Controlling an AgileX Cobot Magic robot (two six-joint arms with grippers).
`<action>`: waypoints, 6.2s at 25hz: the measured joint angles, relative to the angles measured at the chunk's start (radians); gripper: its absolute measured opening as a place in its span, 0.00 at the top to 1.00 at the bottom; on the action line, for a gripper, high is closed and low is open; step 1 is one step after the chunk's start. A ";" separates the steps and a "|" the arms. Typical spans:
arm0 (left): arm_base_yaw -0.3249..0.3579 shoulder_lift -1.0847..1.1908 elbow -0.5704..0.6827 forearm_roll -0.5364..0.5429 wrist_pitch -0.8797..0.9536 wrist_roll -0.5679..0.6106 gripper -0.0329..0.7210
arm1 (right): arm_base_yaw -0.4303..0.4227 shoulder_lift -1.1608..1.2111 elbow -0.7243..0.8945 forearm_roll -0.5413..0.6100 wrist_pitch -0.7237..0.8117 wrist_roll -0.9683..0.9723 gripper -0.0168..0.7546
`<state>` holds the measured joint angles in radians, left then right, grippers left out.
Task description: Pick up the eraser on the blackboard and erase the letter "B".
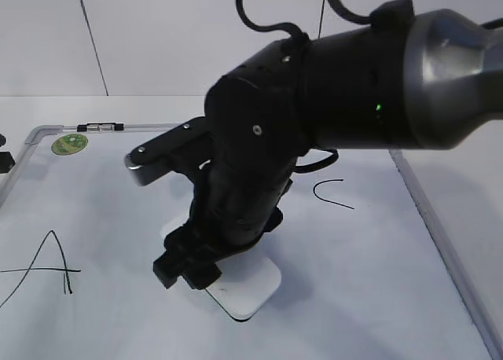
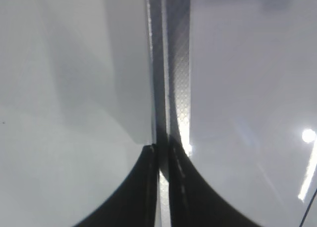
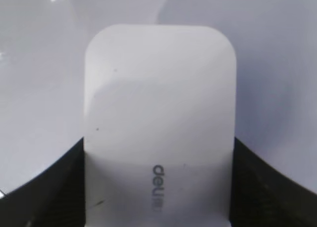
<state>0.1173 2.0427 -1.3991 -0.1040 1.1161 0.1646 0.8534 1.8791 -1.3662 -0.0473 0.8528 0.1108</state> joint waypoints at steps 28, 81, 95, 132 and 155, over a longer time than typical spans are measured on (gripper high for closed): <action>0.000 0.000 0.000 0.016 0.004 -0.004 0.94 | -0.011 0.180 -0.077 0.076 -0.068 -0.001 0.31; 0.000 0.000 0.000 0.027 0.013 -0.006 0.94 | -0.457 -0.146 0.134 -0.175 0.006 0.226 0.31; 0.000 0.000 0.000 0.027 0.013 -0.006 0.94 | -0.595 -0.088 0.134 -0.182 -0.092 0.174 0.32; 0.000 0.000 0.000 0.027 0.013 -0.008 0.94 | -0.595 0.037 0.134 -0.149 -0.136 0.188 0.32; 0.000 0.000 0.000 0.022 0.013 -0.008 0.94 | -0.595 0.042 0.134 -0.144 -0.134 0.189 0.24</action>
<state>0.1173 2.0427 -1.3991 -0.0824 1.1293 0.1565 0.2587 1.9207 -1.2318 -0.1909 0.7189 0.2999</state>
